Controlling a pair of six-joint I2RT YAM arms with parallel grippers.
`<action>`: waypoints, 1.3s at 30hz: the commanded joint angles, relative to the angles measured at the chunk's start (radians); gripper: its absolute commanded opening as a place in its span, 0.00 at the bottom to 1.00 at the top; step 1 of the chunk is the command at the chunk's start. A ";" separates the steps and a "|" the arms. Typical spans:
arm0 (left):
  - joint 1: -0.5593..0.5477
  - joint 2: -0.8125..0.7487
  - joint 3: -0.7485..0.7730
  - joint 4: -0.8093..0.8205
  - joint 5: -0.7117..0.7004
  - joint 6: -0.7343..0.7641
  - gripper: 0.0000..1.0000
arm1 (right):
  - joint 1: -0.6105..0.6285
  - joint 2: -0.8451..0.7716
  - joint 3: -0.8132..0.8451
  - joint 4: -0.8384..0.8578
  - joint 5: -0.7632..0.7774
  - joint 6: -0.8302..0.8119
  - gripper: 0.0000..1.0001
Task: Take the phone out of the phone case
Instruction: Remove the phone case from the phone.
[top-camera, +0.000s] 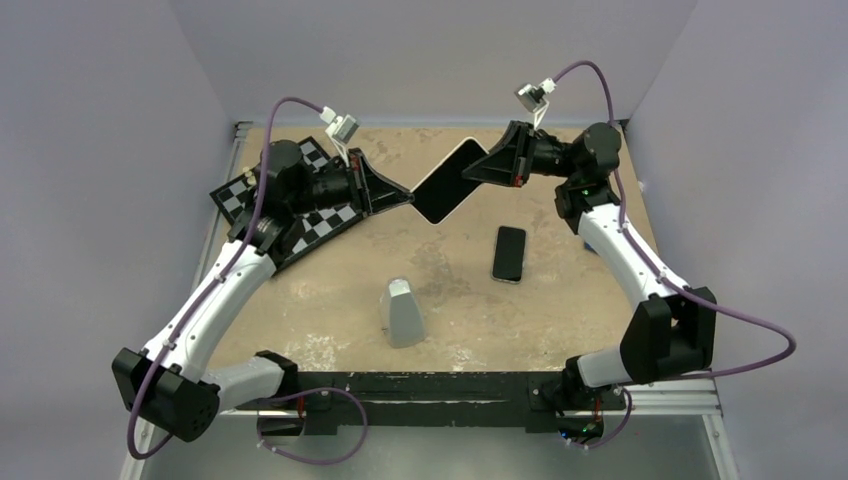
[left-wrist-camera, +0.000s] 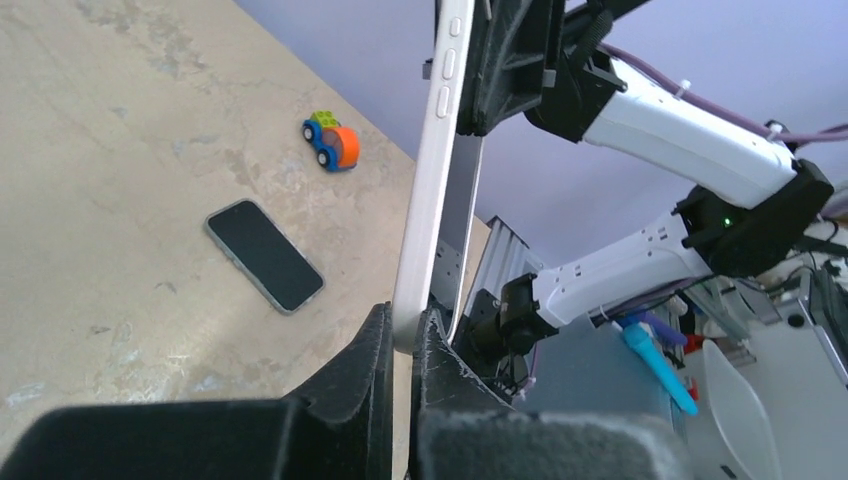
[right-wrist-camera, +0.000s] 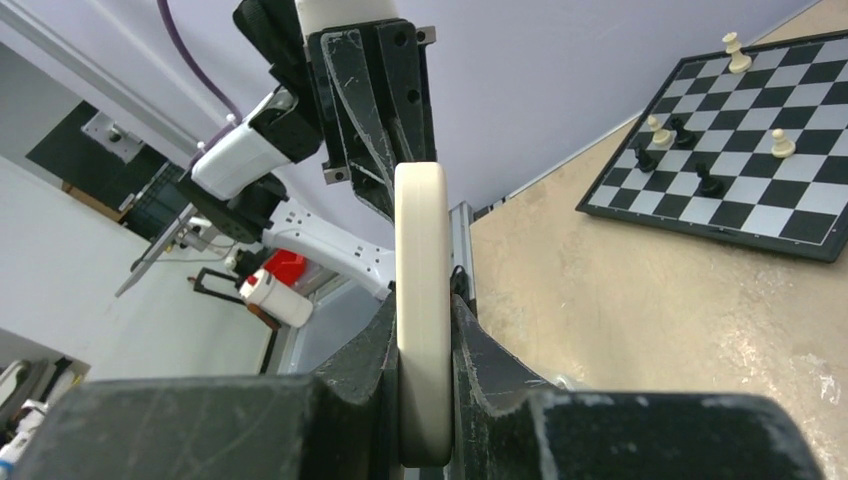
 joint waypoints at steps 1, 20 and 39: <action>-0.005 0.010 0.058 0.156 0.264 0.051 0.00 | 0.006 -0.048 0.028 0.068 -0.017 0.037 0.00; -0.010 0.336 0.166 1.484 0.666 -0.694 0.00 | 0.069 0.168 0.107 1.076 0.113 1.062 0.00; 0.007 0.001 -0.014 0.260 0.106 0.145 0.68 | 0.029 0.025 0.052 0.505 0.146 0.453 0.00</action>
